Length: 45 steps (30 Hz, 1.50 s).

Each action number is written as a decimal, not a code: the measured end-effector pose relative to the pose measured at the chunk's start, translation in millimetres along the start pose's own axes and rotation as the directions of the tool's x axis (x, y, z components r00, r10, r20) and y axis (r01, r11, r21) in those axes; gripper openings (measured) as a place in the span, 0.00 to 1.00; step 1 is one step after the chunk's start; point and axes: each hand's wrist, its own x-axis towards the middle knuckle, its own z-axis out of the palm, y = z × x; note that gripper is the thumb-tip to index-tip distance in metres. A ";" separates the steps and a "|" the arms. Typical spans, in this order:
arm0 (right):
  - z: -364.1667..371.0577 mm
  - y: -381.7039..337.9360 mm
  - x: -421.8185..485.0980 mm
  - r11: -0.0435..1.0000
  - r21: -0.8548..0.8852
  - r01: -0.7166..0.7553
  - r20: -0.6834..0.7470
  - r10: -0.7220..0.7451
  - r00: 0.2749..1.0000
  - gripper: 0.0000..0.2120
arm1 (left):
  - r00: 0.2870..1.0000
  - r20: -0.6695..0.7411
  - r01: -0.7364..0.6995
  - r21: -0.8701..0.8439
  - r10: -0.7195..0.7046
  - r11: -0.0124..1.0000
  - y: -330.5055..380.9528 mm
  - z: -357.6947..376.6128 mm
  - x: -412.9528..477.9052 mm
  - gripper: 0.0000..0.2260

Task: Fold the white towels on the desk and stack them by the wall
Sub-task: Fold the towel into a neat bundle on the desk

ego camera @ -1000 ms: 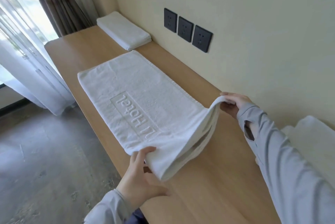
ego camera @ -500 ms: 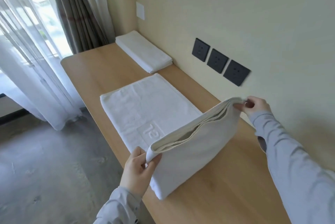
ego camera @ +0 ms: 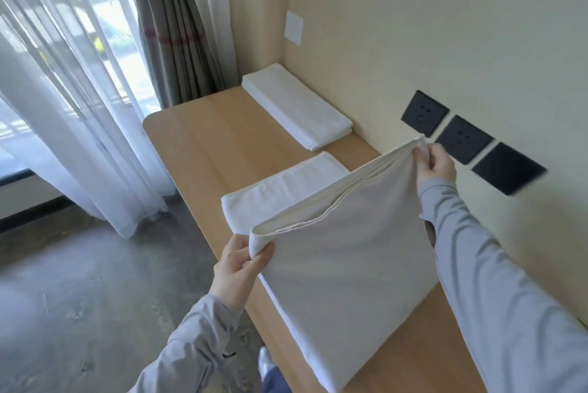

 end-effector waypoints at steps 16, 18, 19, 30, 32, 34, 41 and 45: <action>245.1 62.6 82.7 0.921 -0.373 -0.113 0.299 0.234 0.925 0.07 | 0.923 -0.247 0.354 0.252 -0.294 0.901 -70.0 -66.9 193.6 0.04; 248.7 65.7 79.4 0.900 -0.436 -0.007 0.234 0.121 0.965 0.09 | 0.953 -0.296 0.199 0.462 -0.061 0.864 -72.4 -63.3 199.8 0.08; 247.3 65.4 76.8 0.900 -0.432 0.054 0.208 0.042 0.977 0.10 | 0.959 -0.271 0.099 0.590 0.081 0.802 -72.0 -59.5 203.5 0.12; 226.5 54.2 99.7 0.425 -0.344 0.837 0.802 -0.332 0.497 0.14 | 0.983 0.086 -0.168 0.773 0.161 0.612 -61.0 -22.7 244.6 0.20; 226.8 49.6 108.7 0.383 -0.368 0.847 0.856 -0.216 0.469 0.13 | 0.982 0.072 -0.172 0.736 0.176 0.655 -63.1 -26.6 245.1 0.20; 227.8 44.8 117.1 0.360 -0.376 0.854 0.869 -0.181 0.460 0.11 | 0.973 0.090 -0.212 0.710 0.212 0.671 -63.9 -29.5 246.2 0.23; 229.1 35.0 133.2 0.607 -0.500 0.618 0.818 0.095 0.568 0.08 | 0.941 0.176 -0.335 0.620 0.290 0.709 -65.8 -45.7 250.0 0.31; 234.3 35.1 130.8 0.678 -0.536 0.503 0.766 0.141 0.627 0.11 | 0.941 0.231 -0.338 0.592 0.248 0.731 -69.3 -56.9 256.9 0.19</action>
